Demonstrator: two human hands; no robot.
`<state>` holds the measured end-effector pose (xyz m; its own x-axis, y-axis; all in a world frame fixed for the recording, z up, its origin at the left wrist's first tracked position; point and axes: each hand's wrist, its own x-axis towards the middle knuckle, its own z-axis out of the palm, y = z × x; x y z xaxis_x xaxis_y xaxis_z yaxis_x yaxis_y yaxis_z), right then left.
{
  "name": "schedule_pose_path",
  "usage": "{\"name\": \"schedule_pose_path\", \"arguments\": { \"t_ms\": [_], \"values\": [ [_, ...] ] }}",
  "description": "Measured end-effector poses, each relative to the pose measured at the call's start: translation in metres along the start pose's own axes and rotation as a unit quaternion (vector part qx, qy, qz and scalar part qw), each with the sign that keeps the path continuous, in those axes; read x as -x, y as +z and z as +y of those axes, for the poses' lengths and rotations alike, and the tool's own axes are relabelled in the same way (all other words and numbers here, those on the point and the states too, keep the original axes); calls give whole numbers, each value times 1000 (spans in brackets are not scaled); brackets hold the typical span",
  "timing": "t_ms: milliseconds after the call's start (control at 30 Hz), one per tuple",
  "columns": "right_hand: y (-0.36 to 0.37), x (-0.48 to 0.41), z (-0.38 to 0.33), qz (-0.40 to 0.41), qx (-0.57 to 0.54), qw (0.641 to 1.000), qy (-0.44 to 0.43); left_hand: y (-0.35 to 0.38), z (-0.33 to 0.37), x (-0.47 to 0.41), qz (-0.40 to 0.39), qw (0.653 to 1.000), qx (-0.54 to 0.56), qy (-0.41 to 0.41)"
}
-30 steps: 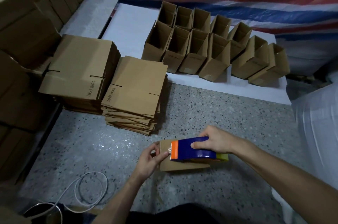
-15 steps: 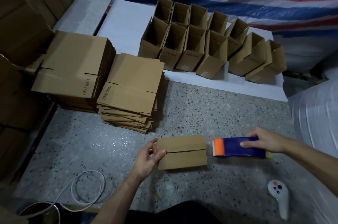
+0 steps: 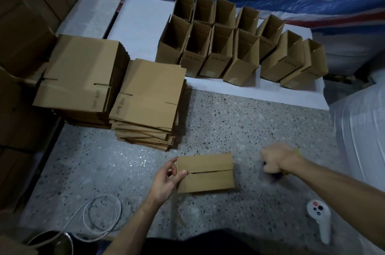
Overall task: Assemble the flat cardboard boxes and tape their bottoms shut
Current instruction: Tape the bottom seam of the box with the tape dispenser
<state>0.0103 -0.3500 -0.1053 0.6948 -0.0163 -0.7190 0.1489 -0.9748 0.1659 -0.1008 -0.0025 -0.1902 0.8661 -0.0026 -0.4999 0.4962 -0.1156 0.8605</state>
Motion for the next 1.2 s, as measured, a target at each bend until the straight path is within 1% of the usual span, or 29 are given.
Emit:
{"name": "schedule_pose_path", "arguments": {
  "t_ms": [67, 100, 200, 233, 267, 333, 367, 433, 467, 500, 533, 567, 600, 667, 733, 767, 800, 833, 867, 900, 933, 967, 1000, 1033, 1067, 1100, 1133, 1200],
  "values": [
    [23, -5, 8, 9, -121, 991, 56, -5, -2, 1, 16, 1000, 11, 17],
    [33, -5, 8, 34, -155, 984, 77, -5, -1, 0, 26, 1000, 7, 14],
    [75, -1, -9, 151, -125, 976, 97, 3, 3, 1, 3, 1000, -12, -2],
    [91, -1, -21, 175, -152, 967, 107, 5, 4, 2, 2, 1000, -19, 7],
    [105, -2, -31, 174, -199, 957, 119, 5, 6, 1, 8, 1000, -23, 12],
    [122, -1, -50, 128, -273, 943, 141, 5, 9, 2, 15, 999, -28, 16],
    [127, 0, -59, 113, -295, 940, 129, 5, 10, 2, 12, 999, -32, 16],
    [133, 6, -76, 130, -368, 918, 77, 5, 10, 1, 14, 999, -35, 15],
    [135, 8, -82, 131, -389, 909, 74, 6, 11, 1, 16, 999, -39, 17],
    [133, 10, -88, 123, -385, 908, 111, 6, 11, 2, 14, 999, -38, 18],
    [128, 11, -91, 123, -379, 900, 178, 6, 12, 2, 11, 999, -40, 15],
    [119, 13, -94, 139, -392, 876, 245, 6, 13, 3, 9, 999, -43, 15],
    [108, 17, -95, 177, -426, 840, 284, 6, 16, 4, 8, 999, -52, 14],
    [88, 28, -99, 277, -512, 758, 294, 6, 16, 4, 10, 999, -53, 8],
    [74, 43, -102, 363, -568, 688, 268, 6, 19, 3, 16, 998, -58, 6],
    [69, 51, -106, 409, -579, 663, 241, 6, 18, 3, 18, 998, -62, 8],
    [65, 57, -112, 441, -576, 657, 203, 6, 19, 3, 18, 998, -64, 8],
    [63, 62, -120, 451, -561, 675, 162, 5, 20, 4, 18, 998, -65, 12],
    [62, 64, -129, 430, -549, 708, 114, 6, 21, 4, 18, 998, -63, 13],
    [63, 63, -138, 377, -545, 745, 71, 6, 19, 4, 19, 998, -62, 13],
    [67, 60, -146, 305, -554, 774, 42, 6, 20, 4, 21, 998, -58, 10],
    [71, 54, -151, 234, -569, 788, 29, 7, 20, 4, 22, 998, -52, 6],
    [74, 47, -153, 182, -586, 789, 30, 8, 21, 4, 18, 999, -36, -3],
    [78, 39, -151, 146, -606, 781, 38, 9, 19, 5, 14, 1000, -13, -17],
    [80, 31, -148, 114, -638, 759, 58, 9, 20, 7, 7, 999, 17, -40],
    [80, 23, -143, 79, -678, 725, 92, 8, 20, 8, 1, 996, 49, -73],
    [80, 17, -137, 38, -712, 688, 136, 7, 20, 7, -2, 990, 79, -120],
    [81, 8, -123, -20, -737, 645, 203, 5, 26, 5, -25, 966, 113, -230]
  ]
}}
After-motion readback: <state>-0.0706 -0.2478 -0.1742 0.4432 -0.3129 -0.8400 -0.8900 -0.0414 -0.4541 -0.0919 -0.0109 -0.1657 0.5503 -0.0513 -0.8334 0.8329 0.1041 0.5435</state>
